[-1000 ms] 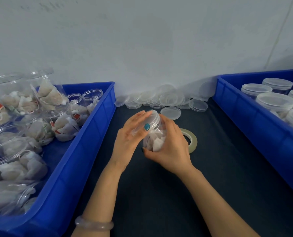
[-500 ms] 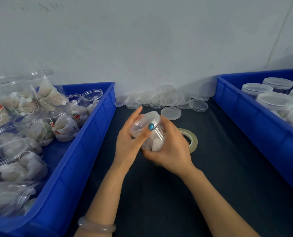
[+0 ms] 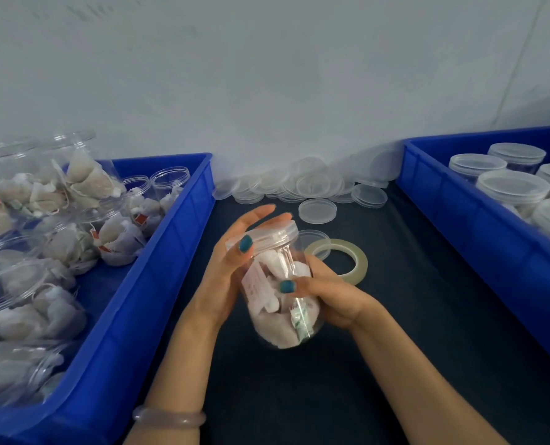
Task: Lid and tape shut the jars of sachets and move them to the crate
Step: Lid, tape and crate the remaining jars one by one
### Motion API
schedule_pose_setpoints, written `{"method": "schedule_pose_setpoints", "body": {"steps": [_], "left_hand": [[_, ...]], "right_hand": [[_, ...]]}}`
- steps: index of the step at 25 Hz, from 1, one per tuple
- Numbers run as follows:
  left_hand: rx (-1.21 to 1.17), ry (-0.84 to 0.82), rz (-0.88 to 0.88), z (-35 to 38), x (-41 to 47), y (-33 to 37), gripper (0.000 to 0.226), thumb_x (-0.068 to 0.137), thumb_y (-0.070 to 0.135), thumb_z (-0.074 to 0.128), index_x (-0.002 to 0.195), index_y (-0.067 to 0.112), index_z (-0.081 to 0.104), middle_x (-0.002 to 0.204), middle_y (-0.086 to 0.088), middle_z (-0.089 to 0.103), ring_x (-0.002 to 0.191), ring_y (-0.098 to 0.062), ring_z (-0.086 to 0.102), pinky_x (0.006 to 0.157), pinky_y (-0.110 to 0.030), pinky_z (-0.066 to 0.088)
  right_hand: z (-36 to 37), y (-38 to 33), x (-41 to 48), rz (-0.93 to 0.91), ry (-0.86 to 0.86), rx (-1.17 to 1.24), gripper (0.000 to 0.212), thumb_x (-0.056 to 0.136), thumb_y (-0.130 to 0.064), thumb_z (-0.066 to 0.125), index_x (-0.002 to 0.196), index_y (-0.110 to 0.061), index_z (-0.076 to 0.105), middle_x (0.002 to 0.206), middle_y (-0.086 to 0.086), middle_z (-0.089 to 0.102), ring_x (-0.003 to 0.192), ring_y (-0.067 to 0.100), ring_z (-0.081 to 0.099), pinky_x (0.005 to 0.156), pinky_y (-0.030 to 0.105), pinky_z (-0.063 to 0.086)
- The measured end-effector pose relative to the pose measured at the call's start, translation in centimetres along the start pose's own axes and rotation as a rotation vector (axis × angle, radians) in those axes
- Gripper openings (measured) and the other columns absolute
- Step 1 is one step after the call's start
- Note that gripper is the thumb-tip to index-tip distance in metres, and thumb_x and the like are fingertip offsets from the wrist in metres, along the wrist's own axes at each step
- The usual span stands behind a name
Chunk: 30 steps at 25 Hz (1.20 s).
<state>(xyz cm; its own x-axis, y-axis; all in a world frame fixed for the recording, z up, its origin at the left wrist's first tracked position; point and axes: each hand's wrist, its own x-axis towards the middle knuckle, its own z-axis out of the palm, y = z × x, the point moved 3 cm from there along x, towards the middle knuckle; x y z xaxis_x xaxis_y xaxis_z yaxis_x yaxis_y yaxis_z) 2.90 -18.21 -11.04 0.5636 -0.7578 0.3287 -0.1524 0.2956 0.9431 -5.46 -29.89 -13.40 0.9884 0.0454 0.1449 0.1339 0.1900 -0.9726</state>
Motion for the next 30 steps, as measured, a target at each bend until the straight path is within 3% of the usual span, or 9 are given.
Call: {"method": "schedule_pose_setpoints", "body": {"steps": [4,6,9,13,17,20,22,27,30], "left_hand": [[-0.040,-0.031,-0.012,-0.3,0.0,0.0,0.089,0.069,0.071,0.072,0.144,0.031,0.045,0.145,-0.003,0.055,0.131,-0.029,0.055,0.105,-0.050,0.047],[-0.034,0.068,0.022,-0.8,0.4,-0.1,0.095,0.069,0.063,0.076,0.148,0.024,0.041,0.147,-0.002,0.052,0.135,-0.025,0.051,0.109,-0.049,0.043],[0.139,0.167,0.009,-0.7,0.9,-0.8,0.075,0.069,0.052,0.073,0.138,0.031,0.053,0.138,0.010,0.059,0.129,-0.009,0.055,0.108,-0.041,0.046],[0.323,0.234,-0.031,-0.6,1.0,-1.5,0.055,0.067,0.056,0.080,0.117,0.044,0.064,0.118,0.025,0.067,0.111,0.002,0.063,0.086,-0.018,0.053],[0.247,0.168,-0.025,-0.7,0.7,-1.1,0.050,0.073,0.047,0.081,0.119,0.032,0.069,0.119,0.012,0.071,0.110,-0.007,0.067,0.081,-0.019,0.053],[0.102,0.056,-0.049,-0.6,0.3,-0.7,0.066,0.069,0.062,0.074,0.123,0.025,0.069,0.125,-0.007,0.069,0.113,-0.027,0.066,0.092,-0.041,0.055],[0.081,-0.023,-0.021,-1.0,0.1,-0.2,0.073,0.070,0.071,0.070,0.128,0.027,0.064,0.131,-0.008,0.065,0.117,-0.030,0.064,0.094,-0.042,0.055],[0.148,0.014,0.012,-1.6,0.2,0.1,0.085,0.063,0.077,0.072,0.138,0.041,0.052,0.145,0.014,0.052,0.134,-0.011,0.050,0.105,-0.038,0.047],[0.082,0.052,0.003,-2.0,0.5,-0.1,0.090,0.066,0.065,0.078,0.143,0.029,0.048,0.144,0.006,0.055,0.134,-0.015,0.051,0.109,-0.044,0.042]], "right_hand": [[0.0,0.0,0.0,0.010,0.013,0.056,0.042,0.065,-0.028,0.074,0.106,-0.026,0.069,0.098,-0.001,0.073,0.092,0.014,0.070,0.078,0.026,0.056],[-0.6,-0.2,0.4,-0.035,0.232,-0.175,0.055,0.058,-0.035,0.079,0.110,-0.030,0.065,0.102,-0.007,0.073,0.094,0.010,0.069,0.082,0.030,0.054],[-0.7,0.0,0.5,-0.079,0.536,-0.706,0.083,0.051,-0.051,0.077,0.127,-0.036,0.047,0.113,-0.020,0.064,0.101,0.001,0.063,0.087,0.031,0.052],[-0.1,0.6,0.5,-0.122,0.557,-1.010,0.088,0.052,-0.062,0.072,0.130,-0.047,0.036,0.116,-0.028,0.057,0.099,-0.005,0.057,0.076,0.016,0.045],[-0.9,0.7,0.5,-0.005,0.446,-0.801,0.080,0.050,-0.056,0.076,0.123,-0.037,0.048,0.100,-0.024,0.064,0.089,-0.003,0.063,0.077,0.020,0.048],[-0.6,0.8,0.5,0.046,0.118,-0.254,0.057,0.064,-0.039,0.071,0.115,-0.016,0.062,0.098,-0.001,0.068,0.089,0.016,0.064,0.079,0.034,0.051],[0.0,0.5,0.2,0.030,-0.001,-0.065,0.045,0.069,-0.032,0.067,0.112,-0.017,0.067,0.098,0.006,0.067,0.091,0.021,0.063,0.079,0.033,0.050],[-0.3,-0.2,0.1,0.013,0.092,-0.093,0.062,0.061,-0.031,0.074,0.119,-0.015,0.058,0.107,0.004,0.068,0.100,0.020,0.066,0.087,0.034,0.053],[-0.9,-0.3,0.1,0.003,0.189,-0.151,0.071,0.054,-0.034,0.076,0.121,-0.017,0.058,0.110,0.007,0.069,0.102,0.023,0.067,0.091,0.040,0.053]]}}
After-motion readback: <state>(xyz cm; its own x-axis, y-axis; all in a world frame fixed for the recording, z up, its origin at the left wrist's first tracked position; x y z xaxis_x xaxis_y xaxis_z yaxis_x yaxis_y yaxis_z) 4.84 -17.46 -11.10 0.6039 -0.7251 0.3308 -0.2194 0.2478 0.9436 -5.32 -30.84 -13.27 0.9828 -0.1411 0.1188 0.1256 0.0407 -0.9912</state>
